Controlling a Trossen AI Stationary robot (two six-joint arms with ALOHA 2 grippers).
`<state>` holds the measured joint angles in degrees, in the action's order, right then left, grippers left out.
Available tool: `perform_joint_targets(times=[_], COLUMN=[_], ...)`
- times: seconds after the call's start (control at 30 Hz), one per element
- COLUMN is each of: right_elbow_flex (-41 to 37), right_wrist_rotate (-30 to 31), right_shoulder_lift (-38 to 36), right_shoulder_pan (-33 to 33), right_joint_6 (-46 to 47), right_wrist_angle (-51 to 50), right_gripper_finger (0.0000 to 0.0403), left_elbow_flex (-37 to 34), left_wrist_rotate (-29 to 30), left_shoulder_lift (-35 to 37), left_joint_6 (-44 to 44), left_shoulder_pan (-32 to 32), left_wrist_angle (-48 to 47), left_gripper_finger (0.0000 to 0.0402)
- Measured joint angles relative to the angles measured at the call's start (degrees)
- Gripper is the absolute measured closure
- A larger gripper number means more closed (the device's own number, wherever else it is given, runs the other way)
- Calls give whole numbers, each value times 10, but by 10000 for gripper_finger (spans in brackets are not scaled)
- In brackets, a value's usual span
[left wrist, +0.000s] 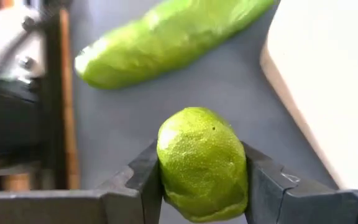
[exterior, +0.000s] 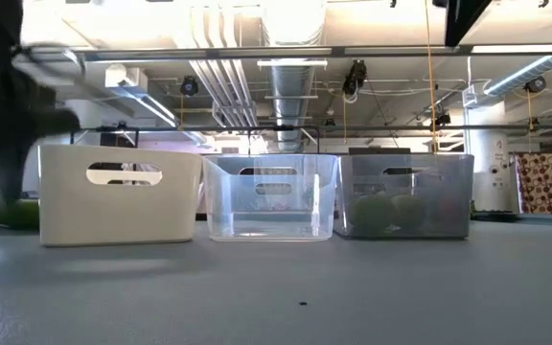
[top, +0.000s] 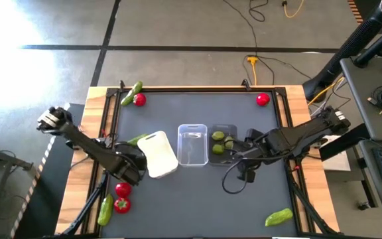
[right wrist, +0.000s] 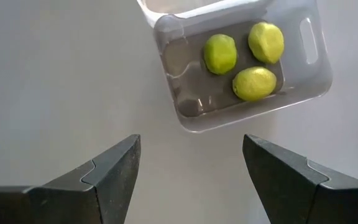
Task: Sort produce into baskets
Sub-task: Put the green lime into the black bin
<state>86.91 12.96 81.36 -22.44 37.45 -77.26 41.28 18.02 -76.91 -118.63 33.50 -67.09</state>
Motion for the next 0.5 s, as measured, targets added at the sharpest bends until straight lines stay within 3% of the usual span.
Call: perform_joint_targets(times=[0.13,0.27,0.37,0.5], right_elbow_flex=[0,0,0,-7], right_wrist_rotate=[35,79,113,171], right_shoulder_lift=[-15,-28,-28,-18], right_shoulder_pan=[-36,-81,-112,-154], right_joint_6=[-15,-32,-41,-41], right_wrist_angle=[3,24,50,99], right_gripper_finger=[129,129,129,129], left_elbow_flex=[79,169,225,295], left_wrist_rotate=[39,138,158,146], left_shoulder_lift=[59,70,35,-52], left_joint_6=[66,252,426,527], left_shoulder_pan=[19,42,44,34], left_wrist_angle=[-44,53,165,224], left_gripper_finger=[256,250,250,251])
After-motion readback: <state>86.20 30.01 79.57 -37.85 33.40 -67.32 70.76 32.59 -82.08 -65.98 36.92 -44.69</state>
